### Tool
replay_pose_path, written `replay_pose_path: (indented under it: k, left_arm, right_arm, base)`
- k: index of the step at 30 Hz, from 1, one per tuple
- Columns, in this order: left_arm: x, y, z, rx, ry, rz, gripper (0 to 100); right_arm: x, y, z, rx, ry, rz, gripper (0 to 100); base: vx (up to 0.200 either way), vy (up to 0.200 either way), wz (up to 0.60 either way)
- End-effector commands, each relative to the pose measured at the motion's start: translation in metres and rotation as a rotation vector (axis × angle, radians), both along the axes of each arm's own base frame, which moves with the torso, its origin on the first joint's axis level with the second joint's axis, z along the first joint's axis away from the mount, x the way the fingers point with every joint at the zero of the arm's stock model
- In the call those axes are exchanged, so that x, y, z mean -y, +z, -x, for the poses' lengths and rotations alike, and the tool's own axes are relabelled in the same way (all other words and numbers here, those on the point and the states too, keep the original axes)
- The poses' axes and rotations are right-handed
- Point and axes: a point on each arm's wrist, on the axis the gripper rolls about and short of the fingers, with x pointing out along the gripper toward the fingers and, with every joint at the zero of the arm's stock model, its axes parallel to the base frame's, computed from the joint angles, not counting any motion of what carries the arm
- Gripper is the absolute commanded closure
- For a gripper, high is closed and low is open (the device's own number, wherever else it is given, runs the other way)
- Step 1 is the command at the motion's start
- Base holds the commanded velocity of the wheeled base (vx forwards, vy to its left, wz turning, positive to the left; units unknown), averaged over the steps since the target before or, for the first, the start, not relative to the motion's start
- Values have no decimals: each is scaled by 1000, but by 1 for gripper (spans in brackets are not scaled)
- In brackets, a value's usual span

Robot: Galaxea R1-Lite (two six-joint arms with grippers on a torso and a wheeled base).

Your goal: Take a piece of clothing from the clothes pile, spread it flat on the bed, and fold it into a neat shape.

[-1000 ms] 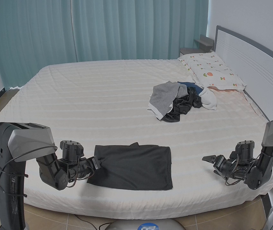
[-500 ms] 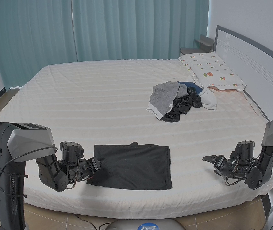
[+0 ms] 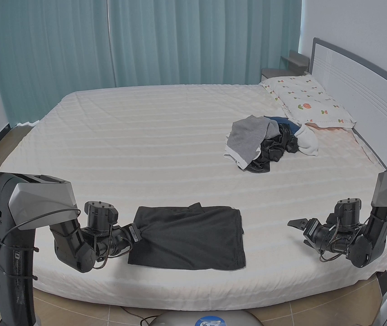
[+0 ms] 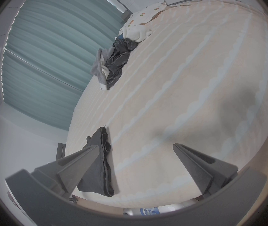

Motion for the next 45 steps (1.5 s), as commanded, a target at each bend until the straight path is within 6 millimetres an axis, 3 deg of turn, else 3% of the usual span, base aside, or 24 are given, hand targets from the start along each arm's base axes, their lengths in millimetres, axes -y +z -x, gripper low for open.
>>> replay_pose_path:
  k: [1, 41, 45]
  left_arm:
    - [0, 0, 0, 1, 4, -1, 100]
    - [7, -2, 19, -49, -19, -30, 100]
    - [8, -3, 22, -58, -25, -32, 100]
  right_arm:
    - [0, 0, 0, -1, 0, 0, 0]
    - [0, -1, 2, -8, -1, 1, 0]
    - [0, -1, 2, -8, -1, 1, 0]
  base:
    - [0, 200, 0]
    - [0, 200, 0]
    - [0, 0, 0]
